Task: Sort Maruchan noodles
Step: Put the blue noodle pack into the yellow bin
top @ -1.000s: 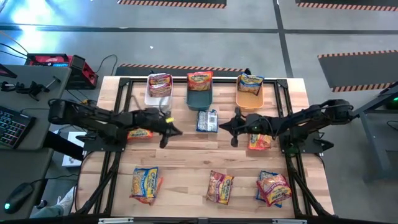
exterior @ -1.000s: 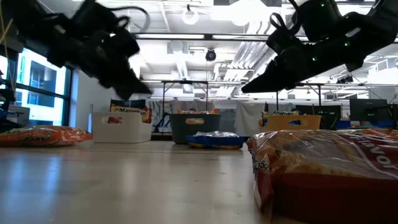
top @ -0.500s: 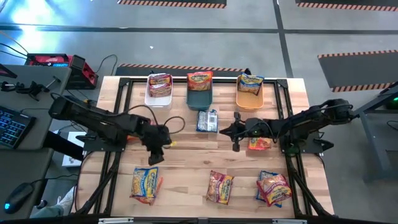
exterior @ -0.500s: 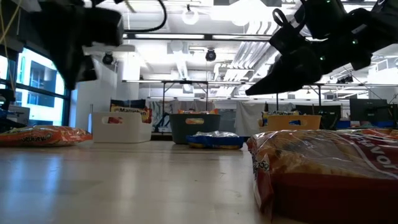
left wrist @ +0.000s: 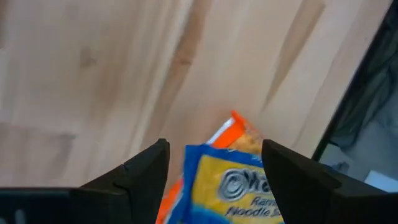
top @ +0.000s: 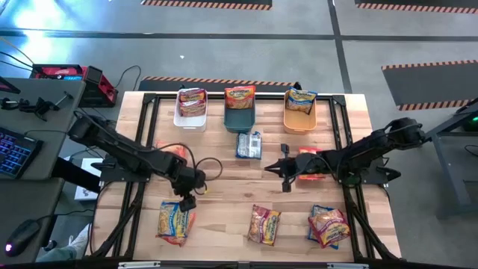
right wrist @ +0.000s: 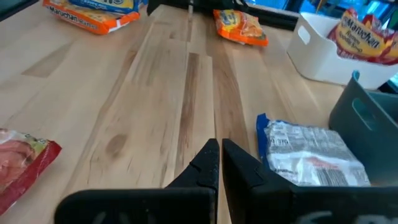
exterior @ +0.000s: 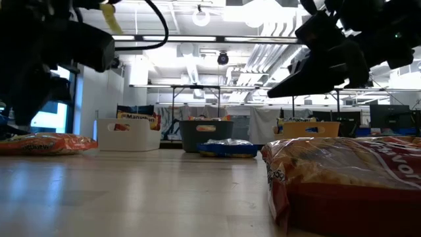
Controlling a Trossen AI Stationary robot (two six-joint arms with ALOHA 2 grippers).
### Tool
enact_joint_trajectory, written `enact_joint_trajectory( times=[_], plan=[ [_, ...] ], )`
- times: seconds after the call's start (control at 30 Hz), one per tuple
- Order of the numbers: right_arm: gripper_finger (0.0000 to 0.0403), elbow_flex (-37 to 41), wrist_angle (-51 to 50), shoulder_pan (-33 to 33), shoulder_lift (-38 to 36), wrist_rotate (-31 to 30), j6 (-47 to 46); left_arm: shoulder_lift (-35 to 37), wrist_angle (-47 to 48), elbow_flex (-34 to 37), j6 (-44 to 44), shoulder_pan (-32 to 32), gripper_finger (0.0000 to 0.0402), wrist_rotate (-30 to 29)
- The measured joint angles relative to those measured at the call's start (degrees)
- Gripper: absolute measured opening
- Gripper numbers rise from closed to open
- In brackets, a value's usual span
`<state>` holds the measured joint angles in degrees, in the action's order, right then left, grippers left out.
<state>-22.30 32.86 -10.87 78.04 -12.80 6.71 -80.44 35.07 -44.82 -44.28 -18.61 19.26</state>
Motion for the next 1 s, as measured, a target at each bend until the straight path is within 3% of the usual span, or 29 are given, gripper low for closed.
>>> enact_joint_trajectory(
  times=[0.37,0.53,0.8,1.0],
  plan=[
    [0.0000,0.0,1.2,-0.3,0.0,-1.0,1.1,-7.4,0.2,0.0,0.9,-1.6,0.0226,2.8],
    [0.0000,0.0,1.2,-0.3,0.0,-1.0,1.3,-7.2,0.3,0.0,3.6,-1.9,0.0165,4.3],
    [0.0000,0.0,1.3,-0.2,0.0,-1.0,1.3,-6.6,1.0,0.0,8.7,-1.6,0.0015,7.9],
    [0.0000,0.0,1.3,0.8,0.0,-1.0,-2.1,-5.7,0.6,0.0,10.3,-0.6,0.0003,7.5]
  ],
)
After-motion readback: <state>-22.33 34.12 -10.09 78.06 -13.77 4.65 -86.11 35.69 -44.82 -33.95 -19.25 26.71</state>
